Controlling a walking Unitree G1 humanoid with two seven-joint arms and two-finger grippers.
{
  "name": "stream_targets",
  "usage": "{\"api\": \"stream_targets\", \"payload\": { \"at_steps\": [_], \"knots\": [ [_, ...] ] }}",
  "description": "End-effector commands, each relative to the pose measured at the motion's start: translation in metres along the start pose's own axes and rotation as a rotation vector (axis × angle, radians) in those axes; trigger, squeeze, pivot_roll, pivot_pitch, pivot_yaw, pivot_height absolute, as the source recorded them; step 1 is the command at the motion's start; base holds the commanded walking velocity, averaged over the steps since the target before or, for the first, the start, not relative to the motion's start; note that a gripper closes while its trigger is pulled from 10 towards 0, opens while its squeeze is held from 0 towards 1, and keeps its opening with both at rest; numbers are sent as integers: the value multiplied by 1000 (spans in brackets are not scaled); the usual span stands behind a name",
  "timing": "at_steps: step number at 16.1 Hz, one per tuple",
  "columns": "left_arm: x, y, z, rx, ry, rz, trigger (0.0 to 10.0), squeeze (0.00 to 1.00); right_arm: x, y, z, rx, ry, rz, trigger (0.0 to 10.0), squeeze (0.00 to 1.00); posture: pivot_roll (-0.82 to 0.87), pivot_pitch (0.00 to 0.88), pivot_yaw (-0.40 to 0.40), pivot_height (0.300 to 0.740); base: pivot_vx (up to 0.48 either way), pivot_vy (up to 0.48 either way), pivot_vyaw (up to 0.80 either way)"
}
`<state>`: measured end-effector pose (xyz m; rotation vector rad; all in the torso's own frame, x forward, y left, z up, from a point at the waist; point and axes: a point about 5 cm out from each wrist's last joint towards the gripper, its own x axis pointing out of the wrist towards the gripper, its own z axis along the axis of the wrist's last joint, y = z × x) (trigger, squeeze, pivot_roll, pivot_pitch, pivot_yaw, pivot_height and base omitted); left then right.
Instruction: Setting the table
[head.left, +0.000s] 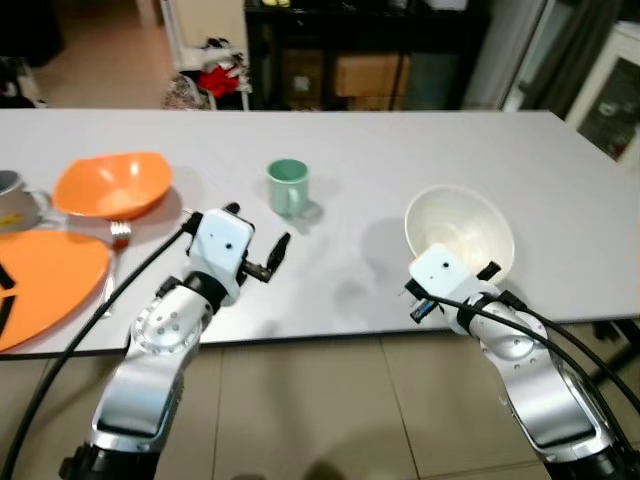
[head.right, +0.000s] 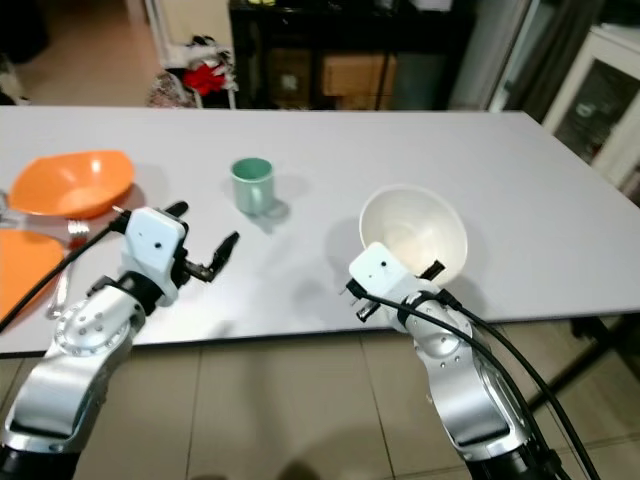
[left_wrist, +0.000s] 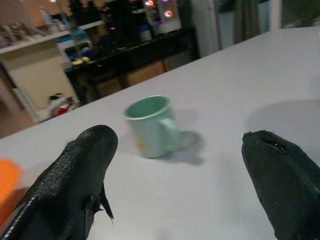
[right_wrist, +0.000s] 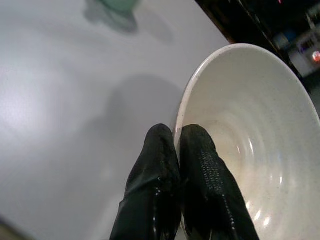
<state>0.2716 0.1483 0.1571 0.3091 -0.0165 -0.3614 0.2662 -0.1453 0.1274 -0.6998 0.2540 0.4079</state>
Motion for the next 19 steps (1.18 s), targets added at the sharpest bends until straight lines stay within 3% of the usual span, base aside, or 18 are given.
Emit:
{"api": "stream_targets", "payload": {
  "at_steps": [1, 4, 8, 11, 17, 19],
  "knots": [
    [-1, 5, 1, 12, -1, 14, 10000, 0, 0, 1, 14, -6, -69, 7, 10000, 0, 129, 0, -45, 740, 341, 0, 0],
    [-3, 6, 0, 13, 2, 21, 10000, 0, 2, 4, 14, -68, -77, 56, 10000, 0, 137, 0, -56, 740, 344, 0, 0],
    [-9, 5, -2, 12, 3, 26, 10000, 0, 6, 1, 17, -95, -88, 66, 10000, 0, 144, 0, -76, 740, 343, 0, 800],
    [-11, 1, -4, 11, 7, 4, 10000, 0, 7, -3, 13, -91, -70, 59, 10000, 0, 142, 0, -80, 740, 339, 0, 0],
    [-9, -5, -3, 11, -2, -56, 10000, 0, 11, -10, 6, -94, -28, 68, 10000, 0, 135, 0, -77, 740, 334, 0, 0],
    [-8, -12, -1, 0, -12, -131, 10000, 0, 12, -12, -1, -93, 0, 95, 10000, 0, 135, 0, -75, 740, 135, 0, 0]
  ]
}}
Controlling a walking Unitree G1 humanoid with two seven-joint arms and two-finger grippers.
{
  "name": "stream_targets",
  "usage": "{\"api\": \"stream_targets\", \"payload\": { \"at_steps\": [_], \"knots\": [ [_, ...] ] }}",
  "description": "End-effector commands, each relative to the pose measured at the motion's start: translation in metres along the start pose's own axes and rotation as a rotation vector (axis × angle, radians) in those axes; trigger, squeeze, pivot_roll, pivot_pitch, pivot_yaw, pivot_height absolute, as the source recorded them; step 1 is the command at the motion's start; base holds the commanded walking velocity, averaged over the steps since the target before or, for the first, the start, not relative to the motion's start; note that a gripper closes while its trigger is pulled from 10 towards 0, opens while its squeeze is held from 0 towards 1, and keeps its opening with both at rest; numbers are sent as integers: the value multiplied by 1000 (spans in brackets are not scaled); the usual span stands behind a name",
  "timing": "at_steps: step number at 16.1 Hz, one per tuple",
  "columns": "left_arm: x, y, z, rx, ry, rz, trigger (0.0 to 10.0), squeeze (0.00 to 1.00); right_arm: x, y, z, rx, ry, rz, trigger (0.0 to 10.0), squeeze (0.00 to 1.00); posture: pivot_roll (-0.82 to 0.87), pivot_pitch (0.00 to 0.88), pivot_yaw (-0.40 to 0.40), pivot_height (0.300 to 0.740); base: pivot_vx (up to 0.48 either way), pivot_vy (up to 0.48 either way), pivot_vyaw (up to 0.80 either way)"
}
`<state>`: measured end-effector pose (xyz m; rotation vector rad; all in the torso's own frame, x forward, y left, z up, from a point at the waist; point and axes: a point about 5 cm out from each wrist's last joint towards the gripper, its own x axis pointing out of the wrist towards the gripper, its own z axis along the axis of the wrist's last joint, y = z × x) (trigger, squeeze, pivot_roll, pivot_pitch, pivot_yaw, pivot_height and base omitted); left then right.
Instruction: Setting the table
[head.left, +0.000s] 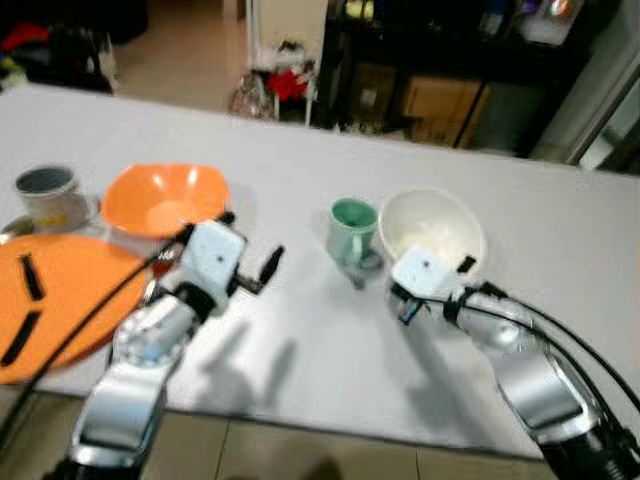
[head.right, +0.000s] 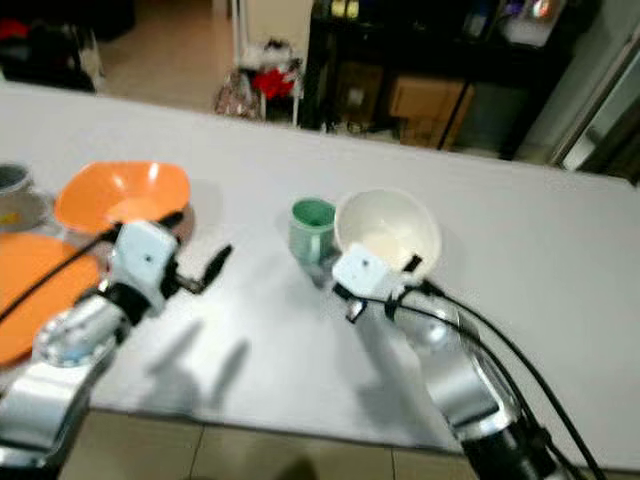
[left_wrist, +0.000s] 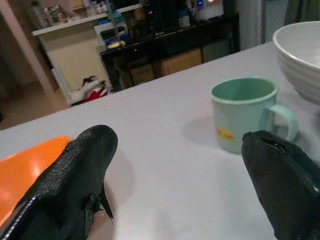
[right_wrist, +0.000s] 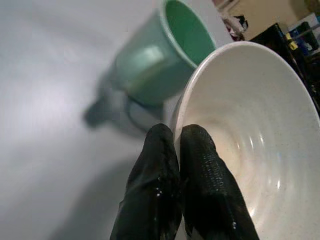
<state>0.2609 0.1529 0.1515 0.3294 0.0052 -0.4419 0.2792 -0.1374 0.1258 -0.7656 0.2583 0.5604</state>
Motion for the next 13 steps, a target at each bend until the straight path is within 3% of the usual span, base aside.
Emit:
{"api": "stream_targets", "payload": {
  "at_steps": [1, 6, 10, 13],
  "knots": [
    [4, -12, 4, 0, -17, -84, 10000, 0, -2, -12, -11, -15, 44, -12, 10000, 0, 132, 0, -66, 740, 0, 0, 0],
    [12, -15, 11, 17, -28, -223, 10000, 0, 8, -20, -20, -44, 74, 43, 10000, 0, 128, 0, -49, 740, 0, 0, 0],
    [13, -21, 12, 31, -7, -363, 10000, 0, 19, -36, -23, -45, 70, 87, 10000, 0, 126, 0, -38, 740, 0, 0, 0],
    [14, -20, 12, 42, -1, -377, 10000, 0, 28, -41, -22, -75, 58, 164, 10000, 0, 134, 0, -40, 740, 0, 0, 0]
  ]
}}
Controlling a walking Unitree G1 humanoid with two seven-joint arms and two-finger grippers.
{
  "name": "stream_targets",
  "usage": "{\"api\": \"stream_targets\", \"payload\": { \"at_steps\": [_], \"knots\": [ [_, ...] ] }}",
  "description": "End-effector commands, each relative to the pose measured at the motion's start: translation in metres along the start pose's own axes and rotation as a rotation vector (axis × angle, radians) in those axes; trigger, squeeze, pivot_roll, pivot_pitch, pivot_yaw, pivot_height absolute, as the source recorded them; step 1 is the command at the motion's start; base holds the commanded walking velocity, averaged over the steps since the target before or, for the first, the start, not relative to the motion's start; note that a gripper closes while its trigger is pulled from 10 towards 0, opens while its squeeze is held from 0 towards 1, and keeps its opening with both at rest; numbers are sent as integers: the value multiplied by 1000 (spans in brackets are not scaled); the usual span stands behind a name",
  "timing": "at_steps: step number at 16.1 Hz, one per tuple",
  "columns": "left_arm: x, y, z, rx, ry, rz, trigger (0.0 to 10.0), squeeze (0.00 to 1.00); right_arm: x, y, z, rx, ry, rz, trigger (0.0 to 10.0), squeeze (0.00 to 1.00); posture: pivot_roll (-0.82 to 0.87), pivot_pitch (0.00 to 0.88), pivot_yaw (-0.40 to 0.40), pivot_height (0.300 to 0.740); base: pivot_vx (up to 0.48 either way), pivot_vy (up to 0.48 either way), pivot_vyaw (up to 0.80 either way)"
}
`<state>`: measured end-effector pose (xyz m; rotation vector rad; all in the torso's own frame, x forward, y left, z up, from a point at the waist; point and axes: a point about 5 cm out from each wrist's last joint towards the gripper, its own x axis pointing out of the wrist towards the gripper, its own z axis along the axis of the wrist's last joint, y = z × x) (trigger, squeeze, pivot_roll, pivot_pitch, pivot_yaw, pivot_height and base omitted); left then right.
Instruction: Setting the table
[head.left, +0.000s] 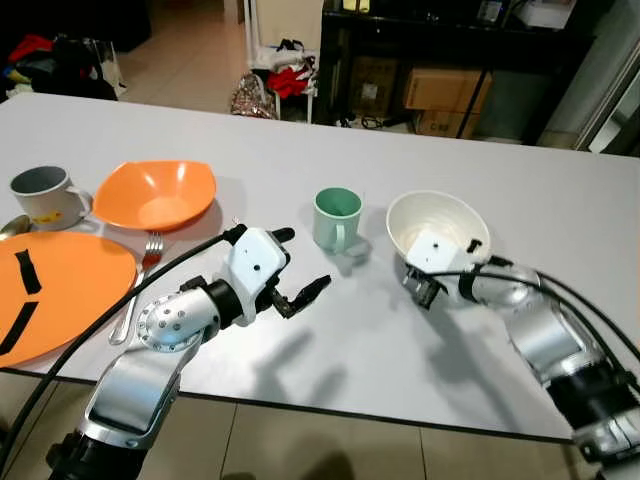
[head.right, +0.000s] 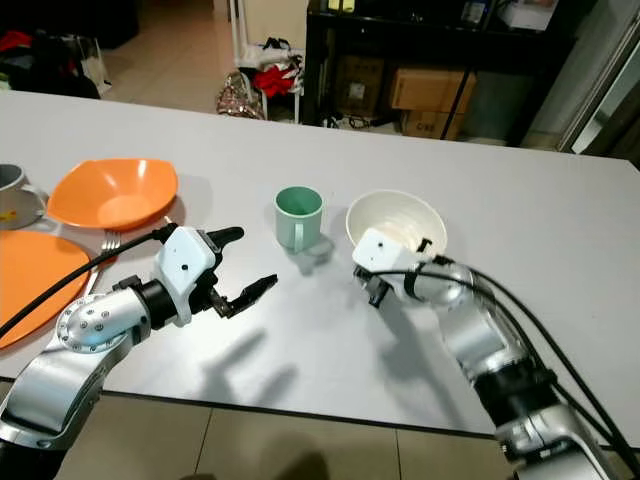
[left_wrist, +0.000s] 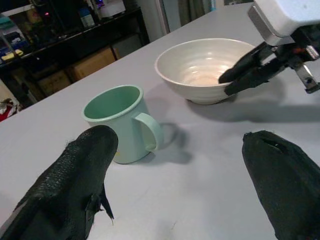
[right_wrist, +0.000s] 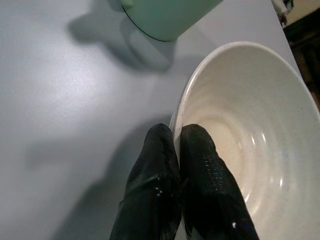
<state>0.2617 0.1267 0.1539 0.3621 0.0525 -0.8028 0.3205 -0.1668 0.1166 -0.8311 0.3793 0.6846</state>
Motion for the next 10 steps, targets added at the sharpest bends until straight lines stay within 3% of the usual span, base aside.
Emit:
{"api": "stream_targets", "payload": {
  "at_steps": [1, 5, 6, 7, 10],
  "knots": [
    [1, 2, 2, 7, 8, -22, 10000, 0, 1, -6, 5, -25, -26, 26, 10000, 0, 135, 0, -41, 740, 0, 0, 0],
    [0, -1, 1, -4, 15, -47, 10000, 0, 7, -11, 10, -20, -53, 50, 10000, 0, 139, 0, -50, 740, 0, 0, 0],
    [0, -2, 1, -6, 16, -50, 10000, 0, 8, -11, 11, -19, -59, 55, 10000, 675, 137, 0, -50, 740, 0, 0, 0],
    [0, -2, 1, -9, 14, -50, 10000, 0, 8, -11, 11, -22, -60, 59, 10000, 1000, 136, 0, -51, 740, 0, 0, 0],
    [2, -1, 2, -13, 2, -40, 10000, 0, 4, -13, 12, -38, -75, 73, 10000, 1000, 131, 0, -51, 740, 0, 0, 0]
  ]
}}
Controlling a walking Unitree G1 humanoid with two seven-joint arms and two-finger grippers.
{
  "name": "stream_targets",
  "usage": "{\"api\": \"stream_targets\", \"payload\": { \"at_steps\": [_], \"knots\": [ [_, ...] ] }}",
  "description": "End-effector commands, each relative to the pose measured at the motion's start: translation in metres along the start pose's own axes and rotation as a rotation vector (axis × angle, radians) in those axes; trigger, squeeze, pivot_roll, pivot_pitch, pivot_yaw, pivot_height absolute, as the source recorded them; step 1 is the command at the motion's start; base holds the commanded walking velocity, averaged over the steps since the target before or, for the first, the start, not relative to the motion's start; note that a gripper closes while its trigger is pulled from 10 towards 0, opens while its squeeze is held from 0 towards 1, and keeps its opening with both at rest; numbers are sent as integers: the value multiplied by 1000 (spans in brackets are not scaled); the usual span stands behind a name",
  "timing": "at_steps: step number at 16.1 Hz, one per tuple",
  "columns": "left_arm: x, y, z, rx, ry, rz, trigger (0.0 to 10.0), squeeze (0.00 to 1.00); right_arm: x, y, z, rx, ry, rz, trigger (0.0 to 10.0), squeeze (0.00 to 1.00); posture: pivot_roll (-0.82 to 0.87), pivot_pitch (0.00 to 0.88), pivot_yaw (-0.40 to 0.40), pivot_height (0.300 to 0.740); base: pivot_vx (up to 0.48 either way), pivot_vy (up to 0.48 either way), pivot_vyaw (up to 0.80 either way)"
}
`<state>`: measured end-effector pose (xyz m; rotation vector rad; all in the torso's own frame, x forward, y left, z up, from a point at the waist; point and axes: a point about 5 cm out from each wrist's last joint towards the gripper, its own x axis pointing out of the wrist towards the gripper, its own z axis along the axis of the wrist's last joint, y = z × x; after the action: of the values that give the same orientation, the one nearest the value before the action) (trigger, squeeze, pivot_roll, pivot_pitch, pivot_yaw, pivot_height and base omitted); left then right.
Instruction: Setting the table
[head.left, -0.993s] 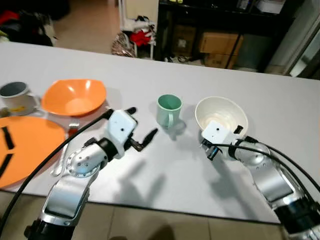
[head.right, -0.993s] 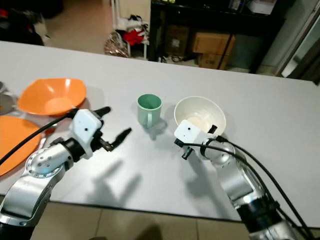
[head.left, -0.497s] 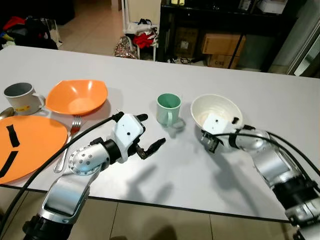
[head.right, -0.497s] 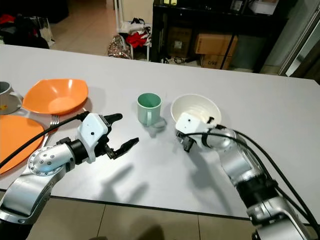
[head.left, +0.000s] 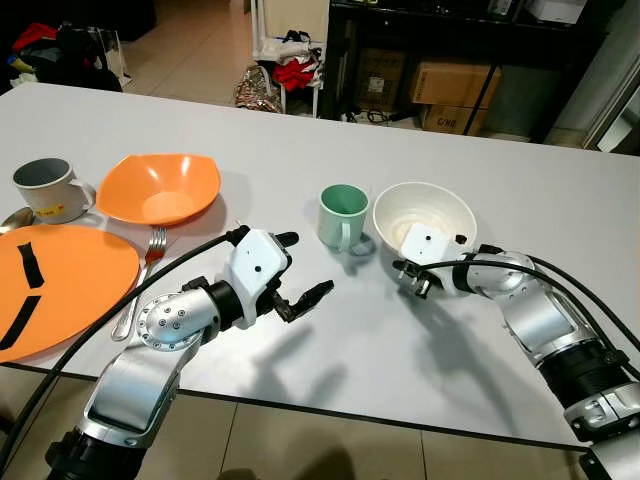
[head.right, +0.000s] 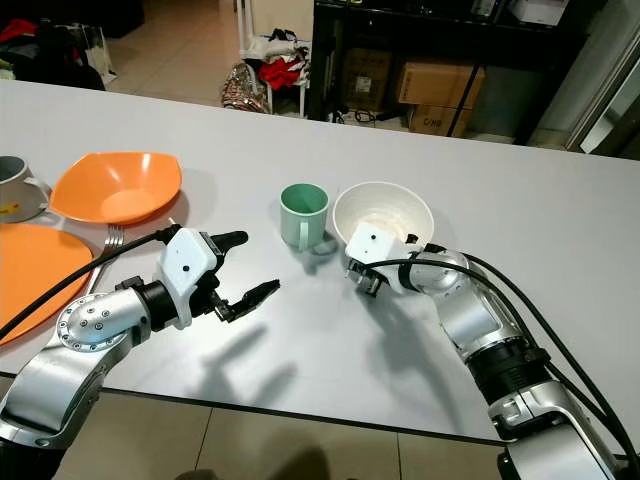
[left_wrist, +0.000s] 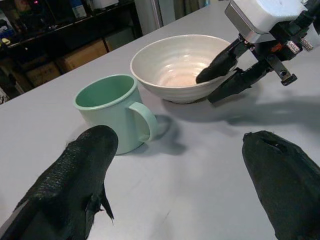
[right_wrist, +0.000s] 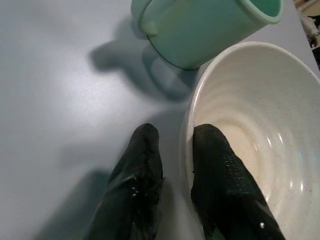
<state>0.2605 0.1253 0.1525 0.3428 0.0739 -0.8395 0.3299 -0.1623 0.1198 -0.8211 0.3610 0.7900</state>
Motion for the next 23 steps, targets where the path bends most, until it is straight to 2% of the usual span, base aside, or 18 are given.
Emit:
{"api": "stream_targets", "payload": {
  "at_steps": [1, 4, 8, 9, 10, 11, 12, 13, 14, 17, 19, 21, 23],
  "knots": [
    [2, 3, 4, 6, -10, 4, 10000, 0, -7, -9, 9, -31, -31, -11, 10000, 1000, 131, 0, -52, 740, 0, 0, 0],
    [1, 4, 5, 0, -23, 15, 10000, 0, -18, -14, 12, -65, -39, -11, 10000, 1000, 130, 0, -51, 740, 0, 0, 0],
    [-4, 12, 10, -26, -68, 104, 10000, 0, -55, -24, 32, -54, -154, -125, 10000, 1000, 128, 0, -42, 740, 0, 0, 0],
    [-8, 14, 11, -28, -72, 154, 10000, 0, -62, -21, 42, 37, -239, -181, 10000, 1000, 126, 0, -40, 740, 0, 0, 431],
    [-12, 20, 8, -31, -43, 235, 10000, 0, -66, -14, 55, 205, -381, -233, 10000, 1000, 124, 0, -40, 740, 0, 0, 800],
    [-18, 28, 6, -16, 6, 352, 10000, 0, -69, -6, 61, 361, -474, -320, 10000, 1000, 124, 0, -39, 740, 0, 0, 800],
    [-24, 31, 7, -37, 5, 419, 10000, 0, -70, 2, 63, 466, -513, -368, 10000, 1000, 112, 0, -29, 740, 0, 0, 800],
    [-30, 27, 10, -74, -19, 456, 10000, 0, -70, 12, 63, 616, -549, -426, 10000, 1000, 92, 0, -10, 740, 0, 0, 800],
    [-30, 24, 10, -82, -20, 463, 10000, 0, -69, 18, 61, 649, -547, -442, 10000, 1000, 87, 0, -6, 740, 0, 0, 800],
    [-24, 23, 11, -102, -21, 513, 10000, 0, -63, 50, 56, 682, -507, -419, 10000, 1000, 87, 0, 5, 740, 0, 0, 800],
    [-28, 21, 9, -127, -18, 538, 10000, 0, -63, 64, 53, 703, -473, -412, 10000, 1000, 82, 0, 17, 740, 0, 0, 800],
    [-37, 24, -2, -139, 21, 586, 10000, 0, -62, 69, 43, 692, -419, -428, 10000, 1000, 85, 0, 15, 740, 0, 0, 800],
    [-39, 27, -4, -131, 33, 605, 10000, 0, -61, 67, 39, 713, -406, -441, 10000, 1000, 86, 0, 14, 740, 0, 0, 800]
  ]
}}
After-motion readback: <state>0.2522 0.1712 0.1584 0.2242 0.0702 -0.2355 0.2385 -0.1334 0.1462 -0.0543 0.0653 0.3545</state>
